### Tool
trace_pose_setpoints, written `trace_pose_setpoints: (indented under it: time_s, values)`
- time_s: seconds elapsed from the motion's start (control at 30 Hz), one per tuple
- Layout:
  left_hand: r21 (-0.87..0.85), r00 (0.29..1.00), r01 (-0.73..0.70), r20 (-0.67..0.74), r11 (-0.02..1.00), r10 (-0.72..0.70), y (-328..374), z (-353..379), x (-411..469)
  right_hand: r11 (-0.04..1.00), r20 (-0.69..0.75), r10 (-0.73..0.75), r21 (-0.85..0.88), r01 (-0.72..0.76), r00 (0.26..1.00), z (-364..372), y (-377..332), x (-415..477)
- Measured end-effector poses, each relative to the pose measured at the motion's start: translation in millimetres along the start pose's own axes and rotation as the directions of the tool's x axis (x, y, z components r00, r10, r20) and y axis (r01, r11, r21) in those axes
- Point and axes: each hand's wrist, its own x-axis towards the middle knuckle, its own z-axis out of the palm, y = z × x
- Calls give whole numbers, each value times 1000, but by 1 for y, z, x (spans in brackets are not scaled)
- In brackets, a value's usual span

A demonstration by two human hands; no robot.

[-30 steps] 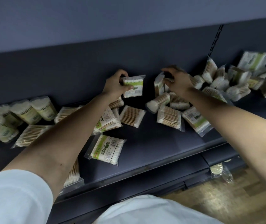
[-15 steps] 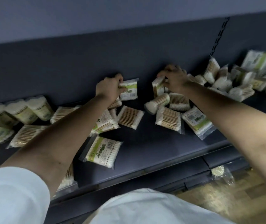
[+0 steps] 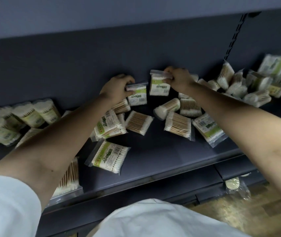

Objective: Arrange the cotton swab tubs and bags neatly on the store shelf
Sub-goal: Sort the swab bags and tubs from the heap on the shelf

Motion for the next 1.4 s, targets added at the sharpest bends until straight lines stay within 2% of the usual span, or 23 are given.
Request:
trace_pose_setpoints:
  time_s: [0.13, 0.37, 0.53, 0.6, 0.73, 0.83, 0.97, 1.1, 1.2, 1.4]
  values:
    - [59, 999, -24, 48, 998, 21, -3, 12, -8, 998, 49, -8, 62, 5, 999, 22, -5, -2]
    - [67, 993, -7, 116, 998, -1, -7, 16, -20, 978, -113, 146, 167, -126, 983, 42, -8, -3]
    - [71, 966, 26, 255, 997, -43, -3, 15, -26, 968, 19, 174, 180, -174, 985, 39, -13, -10]
    - [36, 963, 53, 264, 998, -60, -1, 9, -25, 972, 16, 153, 178, -153, 988, 35, -11, -13]
    - [-17, 990, 36, 139, 999, -33, 5, -8, -29, 979, -172, 64, 201, -28, 983, 25, -10, -24]
    - [-73, 994, 12, 110, 997, -4, 16, -15, -35, 976, -210, -54, 195, 96, 976, 23, -9, -34]
    - [-133, 950, -29, 306, 991, 68, 37, -11, -41, 928, -222, -273, 195, 317, 936, 25, -8, -52]
    - [16, 843, -28, 538, 999, 14, 46, 9, -44, 899, -222, -329, 224, 377, 918, 29, -16, -68]
    - [48, 813, 7, 582, 999, -34, 47, 16, -44, 907, -189, -318, 227, 356, 929, 31, -13, -78]
    - [32, 797, 90, 596, 995, -91, 46, 15, -44, 920, -136, -305, 211, 329, 942, 32, 0, -90]
